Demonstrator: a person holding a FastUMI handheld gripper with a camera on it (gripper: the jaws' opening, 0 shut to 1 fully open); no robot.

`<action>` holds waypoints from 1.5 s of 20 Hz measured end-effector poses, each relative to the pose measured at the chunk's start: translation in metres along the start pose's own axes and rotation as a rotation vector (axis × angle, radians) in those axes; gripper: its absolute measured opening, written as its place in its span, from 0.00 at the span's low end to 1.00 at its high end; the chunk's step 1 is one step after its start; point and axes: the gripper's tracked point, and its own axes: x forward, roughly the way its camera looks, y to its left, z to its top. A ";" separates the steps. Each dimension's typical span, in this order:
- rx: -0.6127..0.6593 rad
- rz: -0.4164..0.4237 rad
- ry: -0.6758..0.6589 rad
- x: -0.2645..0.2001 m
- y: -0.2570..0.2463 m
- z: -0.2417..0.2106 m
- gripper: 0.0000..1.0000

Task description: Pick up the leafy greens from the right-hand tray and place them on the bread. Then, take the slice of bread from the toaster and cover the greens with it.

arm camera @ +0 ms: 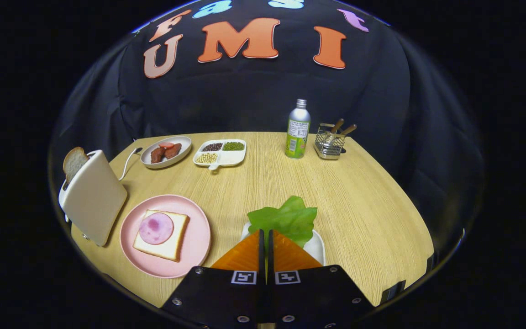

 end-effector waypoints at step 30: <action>-0.102 0.336 0.051 -0.006 0.206 0.001 0.01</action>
